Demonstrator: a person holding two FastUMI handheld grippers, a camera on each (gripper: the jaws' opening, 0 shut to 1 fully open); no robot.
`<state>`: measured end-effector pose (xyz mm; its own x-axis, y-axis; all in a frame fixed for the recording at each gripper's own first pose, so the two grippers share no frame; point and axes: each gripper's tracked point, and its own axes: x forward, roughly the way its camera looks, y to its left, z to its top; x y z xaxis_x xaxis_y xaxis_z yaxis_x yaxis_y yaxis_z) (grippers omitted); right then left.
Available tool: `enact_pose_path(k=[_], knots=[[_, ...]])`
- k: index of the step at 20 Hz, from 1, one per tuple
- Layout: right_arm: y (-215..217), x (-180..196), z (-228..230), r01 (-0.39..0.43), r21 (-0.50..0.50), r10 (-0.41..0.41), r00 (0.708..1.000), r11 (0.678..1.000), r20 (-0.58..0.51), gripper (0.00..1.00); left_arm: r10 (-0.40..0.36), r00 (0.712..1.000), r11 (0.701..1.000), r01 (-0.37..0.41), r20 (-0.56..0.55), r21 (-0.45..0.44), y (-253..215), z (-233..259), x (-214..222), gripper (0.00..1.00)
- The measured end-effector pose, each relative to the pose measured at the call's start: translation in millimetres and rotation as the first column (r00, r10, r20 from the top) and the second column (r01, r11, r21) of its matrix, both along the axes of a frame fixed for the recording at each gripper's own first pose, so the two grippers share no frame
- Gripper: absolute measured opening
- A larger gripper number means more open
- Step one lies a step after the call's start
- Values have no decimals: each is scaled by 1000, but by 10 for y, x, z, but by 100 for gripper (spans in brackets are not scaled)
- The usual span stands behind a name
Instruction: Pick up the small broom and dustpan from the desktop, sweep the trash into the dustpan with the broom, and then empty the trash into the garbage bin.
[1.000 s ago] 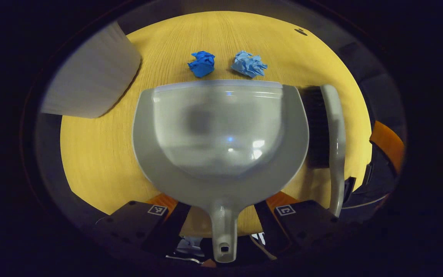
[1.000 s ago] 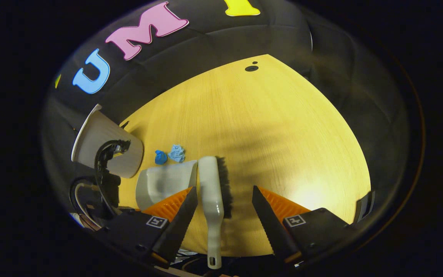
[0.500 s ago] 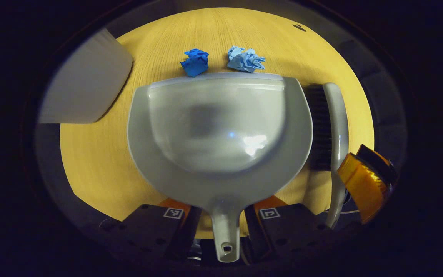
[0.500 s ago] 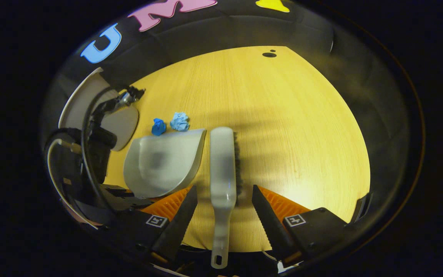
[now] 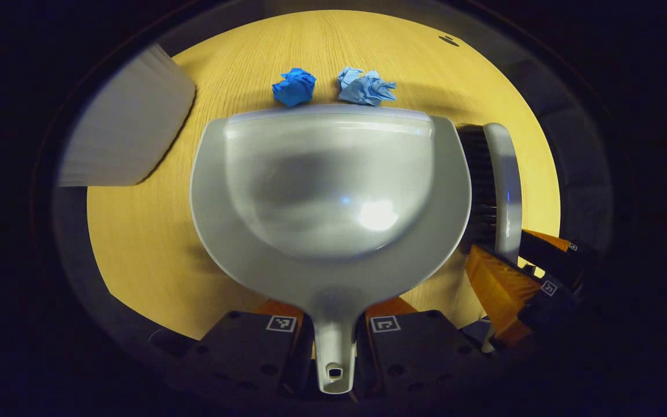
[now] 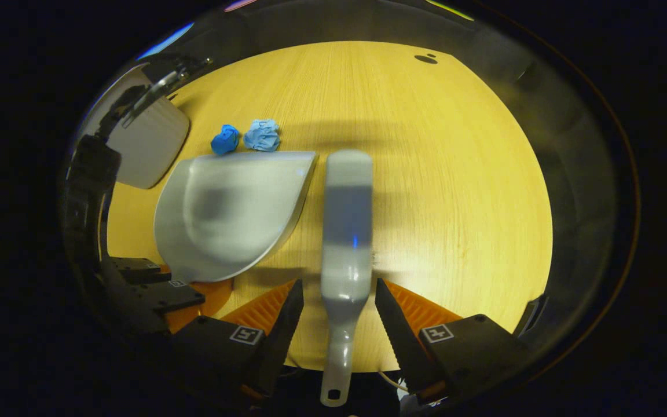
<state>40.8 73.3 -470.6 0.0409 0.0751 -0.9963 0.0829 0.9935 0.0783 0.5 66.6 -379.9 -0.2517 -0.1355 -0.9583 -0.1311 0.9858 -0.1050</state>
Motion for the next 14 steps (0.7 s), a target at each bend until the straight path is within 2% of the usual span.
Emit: enact_pose_path(k=[1, 3, 4, 5, 8, 10, 14], knots=[[37, -17, -14, 5, 0, -5, 1000, 1000, -29, 82, 9, 1000, 1000, -9, 5, -9, 9, 32, 19, 30], [20, -125, -108, -25, -10, 24, 995, 1000, -101, 85, 16, 1000, 999, -15, 18, -32, 18, 19, 7, 30], [-9, -233, -143, -38, -32, 32, 986, 999, -167, 79, 20, 1000, 999, -18, 25, -46, 16, 42, 2, 30], [-20, -126, -185, -30, -64, 24, 994, 998, -103, 72, 17, 999, 998, -15, 36, -55, 16, 24, -4, 31], [-18, -164, -213, -42, -57, 34, 991, 998, -132, 53, 24, 999, 998, -22, 36, -66, 9, 18, -22, 30], [-26, -158, -203, -55, -41, 48, 986, 998, -157, 58, 20, 999, 999, -18, 34, -49, 7, 30, 8, 30], [-35, -168, -214, -84, -41, 74, 978, 996, -197, 56, 17, 999, 999, -16, 37, -38, 8, 53, 1, 30]])
